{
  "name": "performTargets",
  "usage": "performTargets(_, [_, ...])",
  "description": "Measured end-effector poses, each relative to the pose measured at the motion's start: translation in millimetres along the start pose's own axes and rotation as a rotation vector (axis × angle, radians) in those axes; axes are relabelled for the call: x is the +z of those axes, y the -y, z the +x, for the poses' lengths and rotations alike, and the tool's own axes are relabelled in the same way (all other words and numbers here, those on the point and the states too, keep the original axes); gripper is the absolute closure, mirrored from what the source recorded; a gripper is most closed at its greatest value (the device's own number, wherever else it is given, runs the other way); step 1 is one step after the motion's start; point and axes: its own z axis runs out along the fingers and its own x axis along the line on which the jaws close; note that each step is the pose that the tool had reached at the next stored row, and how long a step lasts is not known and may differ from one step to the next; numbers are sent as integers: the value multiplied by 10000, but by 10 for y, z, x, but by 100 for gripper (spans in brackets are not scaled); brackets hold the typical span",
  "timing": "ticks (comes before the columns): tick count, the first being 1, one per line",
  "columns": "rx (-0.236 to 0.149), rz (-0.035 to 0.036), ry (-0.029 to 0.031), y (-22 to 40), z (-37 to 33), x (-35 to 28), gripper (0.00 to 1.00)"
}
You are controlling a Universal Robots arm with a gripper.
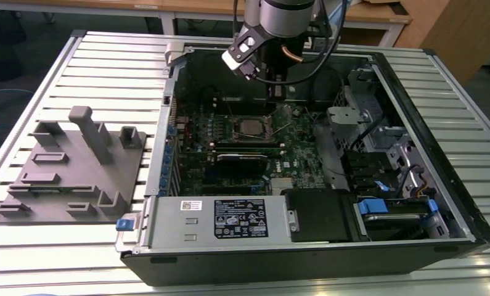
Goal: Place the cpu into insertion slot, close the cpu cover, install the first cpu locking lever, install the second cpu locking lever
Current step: 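Close the cpu cover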
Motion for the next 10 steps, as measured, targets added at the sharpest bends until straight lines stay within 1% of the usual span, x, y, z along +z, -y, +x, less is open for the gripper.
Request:
performTargets(1, [0, 23, 0, -2, 0, 0, 89])
performTargets(2, [6, 152, 12, -6, 0, 1, 89])
performTargets(3, [14, 305, 22, -9, 0, 3, 89])
performTargets(4, [19, 388, 28, -10, 1, 3, 89])
performTargets(9, [23, 473, 33, -10, 0, 3, 89])
performTargets(10, [22, 474, 33, -14, 1, 4, 89])
